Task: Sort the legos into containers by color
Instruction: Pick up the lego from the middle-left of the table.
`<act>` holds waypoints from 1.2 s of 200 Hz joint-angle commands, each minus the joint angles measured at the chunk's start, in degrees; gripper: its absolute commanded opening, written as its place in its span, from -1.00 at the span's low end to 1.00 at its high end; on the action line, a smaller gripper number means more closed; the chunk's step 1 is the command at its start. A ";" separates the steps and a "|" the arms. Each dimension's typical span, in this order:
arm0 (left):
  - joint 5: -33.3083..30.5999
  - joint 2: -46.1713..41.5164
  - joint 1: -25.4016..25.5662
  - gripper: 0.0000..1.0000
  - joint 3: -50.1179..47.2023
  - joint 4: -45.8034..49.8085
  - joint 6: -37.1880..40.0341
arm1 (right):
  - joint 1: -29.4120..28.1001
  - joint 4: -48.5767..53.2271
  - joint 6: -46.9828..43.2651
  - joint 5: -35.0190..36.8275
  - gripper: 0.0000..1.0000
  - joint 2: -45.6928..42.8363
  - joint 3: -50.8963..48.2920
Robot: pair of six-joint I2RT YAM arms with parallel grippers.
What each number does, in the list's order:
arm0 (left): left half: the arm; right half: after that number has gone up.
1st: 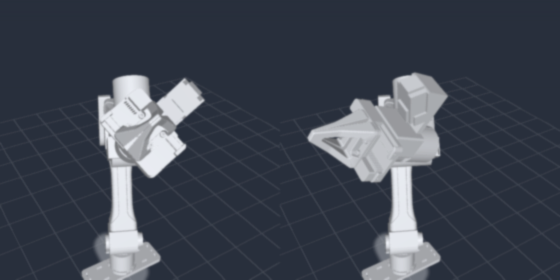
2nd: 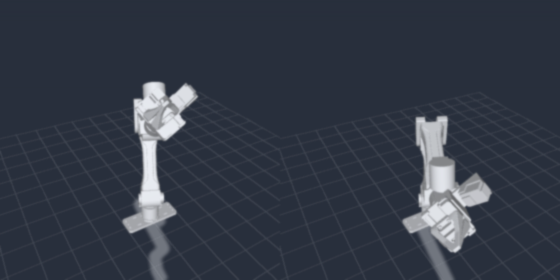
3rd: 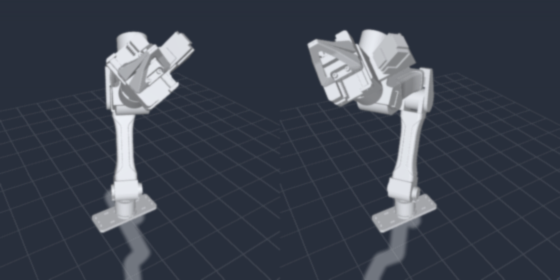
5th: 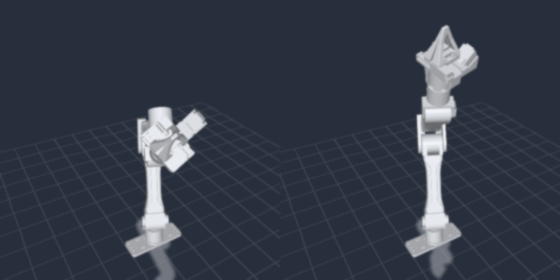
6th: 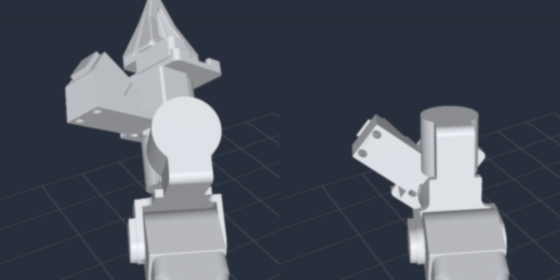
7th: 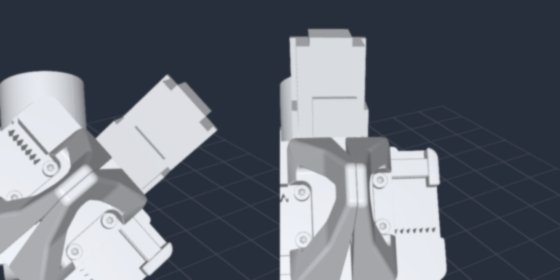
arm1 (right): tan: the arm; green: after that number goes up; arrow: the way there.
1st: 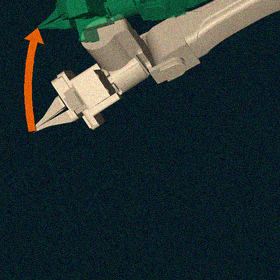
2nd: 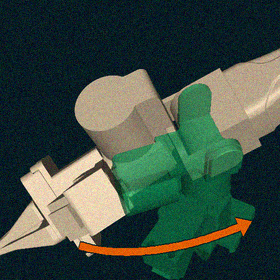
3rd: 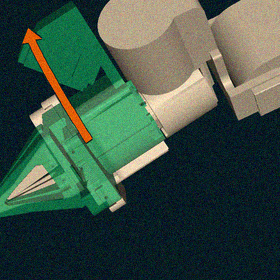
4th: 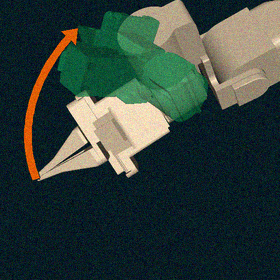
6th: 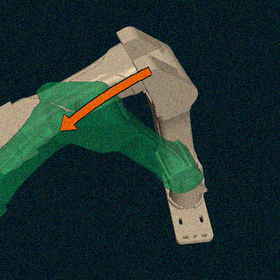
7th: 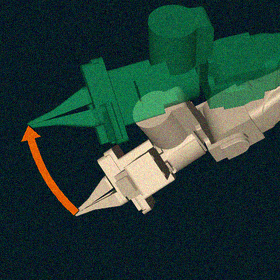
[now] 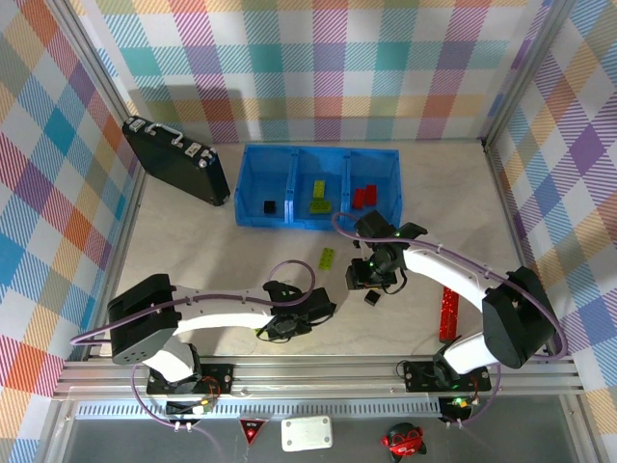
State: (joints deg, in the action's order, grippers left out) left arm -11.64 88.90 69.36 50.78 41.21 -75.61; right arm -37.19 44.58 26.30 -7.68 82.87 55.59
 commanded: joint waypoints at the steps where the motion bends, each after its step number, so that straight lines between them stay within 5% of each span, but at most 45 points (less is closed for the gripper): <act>1: 0.79 0.22 0.37 0.11 -1.65 -0.78 -0.06 | -0.34 0.12 0.17 -1.01 -0.12 -0.10 0.23; 68: 0.67 -0.99 0.21 -0.03 -4.74 -4.82 1.00 | -0.34 1.47 1.03 -0.34 -0.13 -1.63 0.10; 130: -1.76 -2.50 -0.67 -0.33 -0.90 0.85 5.65 | -0.34 2.09 2.44 0.74 -0.12 -2.62 0.87; 190: -3.21 -5.56 -2.07 -0.35 1.91 4.50 10.14 | -0.38 3.74 2.98 2.38 -0.12 -3.13 1.29; 240: -1.56 -7.87 -8.55 -0.35 4.52 6.57 18.22 | -0.34 4.38 4.60 4.04 -0.12 -3.59 1.32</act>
State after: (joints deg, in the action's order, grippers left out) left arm -12.97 83.59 63.83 53.19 43.99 -62.85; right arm -37.19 47.24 29.15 -4.89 80.82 55.61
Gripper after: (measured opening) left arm 0.327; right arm 0.439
